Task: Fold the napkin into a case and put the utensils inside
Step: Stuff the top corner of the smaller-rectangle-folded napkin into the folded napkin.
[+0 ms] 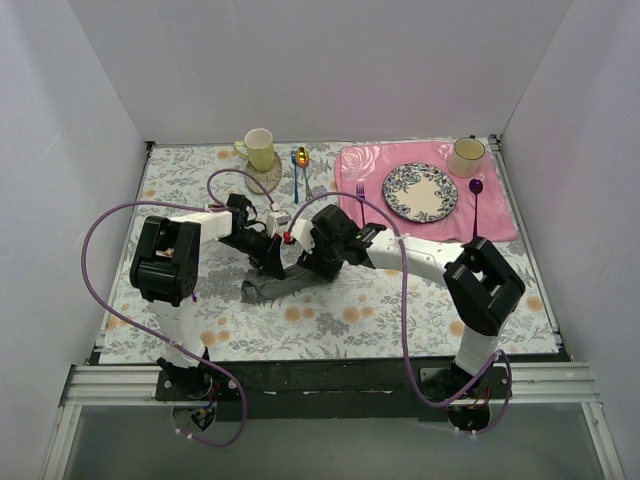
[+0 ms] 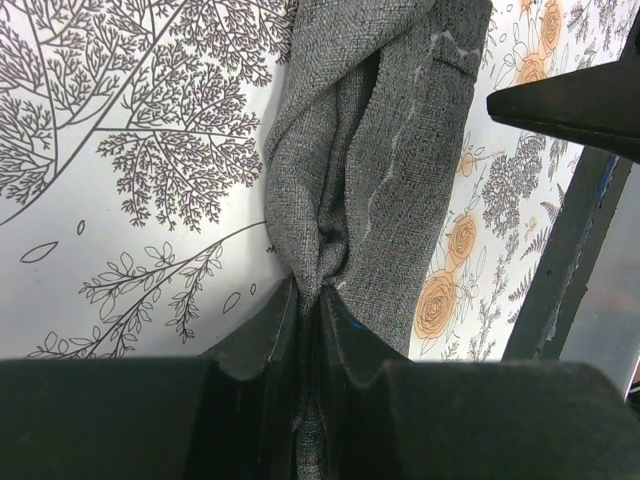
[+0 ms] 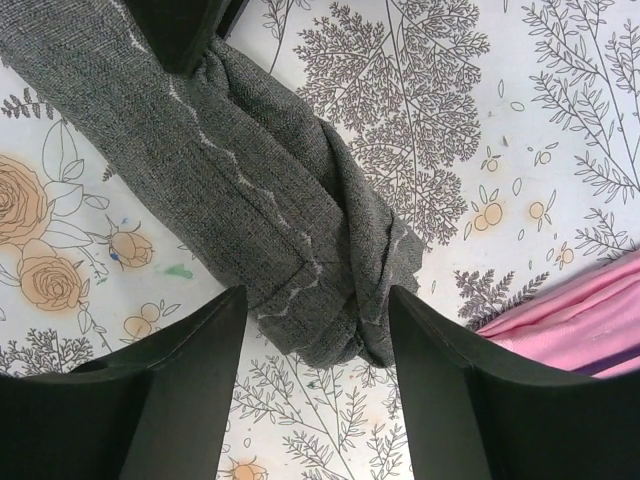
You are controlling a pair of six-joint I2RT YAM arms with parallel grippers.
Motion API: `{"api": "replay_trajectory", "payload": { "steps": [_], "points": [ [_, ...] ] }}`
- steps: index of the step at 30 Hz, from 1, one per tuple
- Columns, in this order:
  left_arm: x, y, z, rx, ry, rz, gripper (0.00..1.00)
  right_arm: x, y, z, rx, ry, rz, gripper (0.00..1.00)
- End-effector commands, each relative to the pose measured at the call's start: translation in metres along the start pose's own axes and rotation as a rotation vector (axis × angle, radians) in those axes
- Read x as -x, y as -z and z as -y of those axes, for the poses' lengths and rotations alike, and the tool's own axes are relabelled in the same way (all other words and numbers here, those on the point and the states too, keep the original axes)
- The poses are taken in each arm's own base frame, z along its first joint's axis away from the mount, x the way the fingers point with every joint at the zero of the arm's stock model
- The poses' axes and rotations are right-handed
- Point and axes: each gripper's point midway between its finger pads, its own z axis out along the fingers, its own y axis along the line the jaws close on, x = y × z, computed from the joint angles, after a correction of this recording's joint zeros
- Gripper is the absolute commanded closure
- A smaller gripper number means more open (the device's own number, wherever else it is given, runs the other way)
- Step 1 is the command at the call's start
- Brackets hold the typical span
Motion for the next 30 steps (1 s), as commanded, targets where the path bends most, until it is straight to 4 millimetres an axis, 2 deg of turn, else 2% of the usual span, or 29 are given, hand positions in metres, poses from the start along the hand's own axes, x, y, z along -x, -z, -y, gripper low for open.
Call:
{"api": "replay_trajectory", "payload": {
  "steps": [1,5,8,13,17,18,19,20,21,22,26,27,29,30],
  "points": [
    [-0.007,0.001,-0.005,0.032,-0.008,-0.039,1.00,0.016,0.003,0.006,-0.014,-0.032,0.042,0.35],
    [-0.009,0.000,-0.005,0.031,-0.008,-0.044,1.00,0.010,-0.009,0.016,-0.069,-0.034,0.036,0.43],
    [-0.010,0.000,-0.006,0.031,-0.010,-0.045,1.00,0.000,-0.016,0.013,-0.063,-0.040,0.014,0.48],
    [-0.009,0.000,-0.006,0.030,-0.011,-0.043,1.00,-0.020,-0.027,0.008,-0.056,-0.038,-0.026,0.58],
    [-0.013,0.000,-0.006,0.030,-0.010,-0.052,1.00,-0.040,-0.032,0.018,-0.134,-0.005,-0.072,0.67],
    [-0.013,0.000,-0.005,0.033,-0.012,-0.053,1.00,-0.042,-0.032,0.019,-0.141,0.000,-0.075,0.71],
    [-0.013,0.001,-0.005,0.030,-0.011,-0.054,1.00,-0.042,-0.032,0.020,-0.149,0.018,-0.068,0.82],
    [-0.013,0.001,-0.004,0.030,-0.012,-0.055,1.00,-0.050,-0.032,0.018,-0.151,0.025,-0.081,0.89],
    [-0.012,0.002,-0.003,0.027,-0.010,-0.055,1.00,-0.049,-0.030,0.017,-0.150,0.036,-0.075,0.96],
    [-0.012,0.002,-0.002,0.023,-0.007,-0.052,1.00,-0.052,-0.029,0.015,-0.148,0.043,-0.078,0.99],
    [-0.010,0.004,0.003,0.010,-0.012,-0.044,1.00,-0.059,-0.029,0.006,-0.131,0.079,-0.085,0.99],
    [-0.009,0.004,0.005,0.004,-0.010,-0.041,0.89,-0.062,-0.030,0.003,-0.125,0.080,-0.091,0.99],
    [-0.005,0.006,0.011,-0.015,-0.022,-0.019,0.79,-0.063,-0.030,0.002,-0.126,0.087,-0.087,0.99],
    [-0.002,0.006,0.012,-0.020,-0.021,-0.009,0.71,-0.066,-0.031,0.001,-0.127,0.087,-0.092,0.99]
  ]
}}
